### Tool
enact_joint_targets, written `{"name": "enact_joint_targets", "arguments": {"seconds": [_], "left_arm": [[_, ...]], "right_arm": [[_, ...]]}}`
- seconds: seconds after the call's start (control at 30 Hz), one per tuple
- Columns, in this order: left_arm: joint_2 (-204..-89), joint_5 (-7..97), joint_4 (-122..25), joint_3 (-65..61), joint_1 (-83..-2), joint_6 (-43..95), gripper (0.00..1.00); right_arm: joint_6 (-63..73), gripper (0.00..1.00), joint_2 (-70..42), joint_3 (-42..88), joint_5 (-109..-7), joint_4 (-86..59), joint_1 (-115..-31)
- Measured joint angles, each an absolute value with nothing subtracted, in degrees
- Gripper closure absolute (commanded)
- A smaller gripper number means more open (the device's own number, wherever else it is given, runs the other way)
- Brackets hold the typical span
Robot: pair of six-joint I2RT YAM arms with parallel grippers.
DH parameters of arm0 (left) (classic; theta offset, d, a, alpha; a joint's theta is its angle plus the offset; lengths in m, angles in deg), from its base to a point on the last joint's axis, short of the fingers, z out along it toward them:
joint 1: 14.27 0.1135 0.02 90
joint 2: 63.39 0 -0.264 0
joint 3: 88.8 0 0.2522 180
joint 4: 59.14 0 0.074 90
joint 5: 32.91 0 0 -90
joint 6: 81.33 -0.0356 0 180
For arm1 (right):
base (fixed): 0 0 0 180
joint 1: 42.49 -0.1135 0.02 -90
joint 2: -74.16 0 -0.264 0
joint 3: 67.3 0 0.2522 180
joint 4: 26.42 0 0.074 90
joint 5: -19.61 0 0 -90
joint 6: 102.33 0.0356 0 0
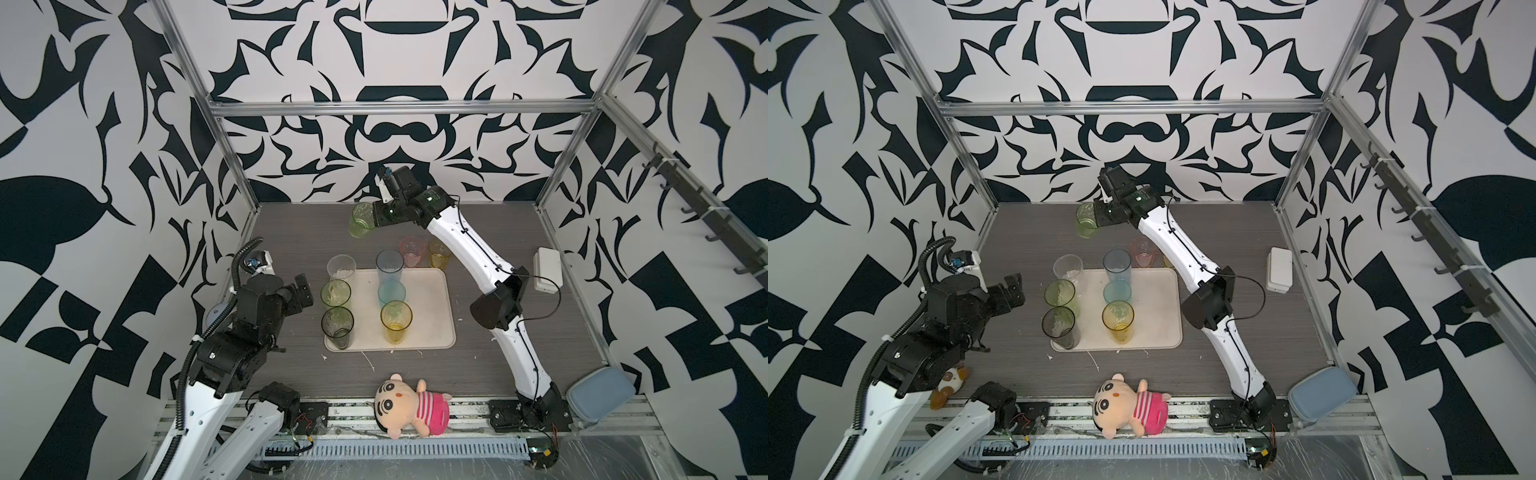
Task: Place the glasses into the tray
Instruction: Place the glass on the tray.
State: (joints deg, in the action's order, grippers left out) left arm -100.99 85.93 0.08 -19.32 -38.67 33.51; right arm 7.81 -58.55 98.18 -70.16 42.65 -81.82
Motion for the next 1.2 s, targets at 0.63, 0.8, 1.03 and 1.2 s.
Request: {"name": "enact_joint_targets", "arguments": {"seconds": [0.63,0.8,1.03,1.2], "left_arm": [[-107.20,85.01,-4.95,-19.34,-38.67,33.97,0.00],[-108.79,84.66,-5.93,-19.34,-38.67,34.03,0.00],[-110.98,83.85,-7.42,-19.45,-38.67,34.56,0.00],[-112.62,82.74,-8.36,-19.47,-38.67,35.06,0.00]], "right_arm": [[5.03,1.00,-34.72,79.21,-76.98,51.18,-79.50],[4.48,1.00,-28.67,69.22,-78.47,50.48,-79.52],[4.40,1.00,-20.65,55.58,-81.59,48.23,-79.55],[4.42,1.00,-15.21,46.97,-83.84,46.39,-79.55]]}}
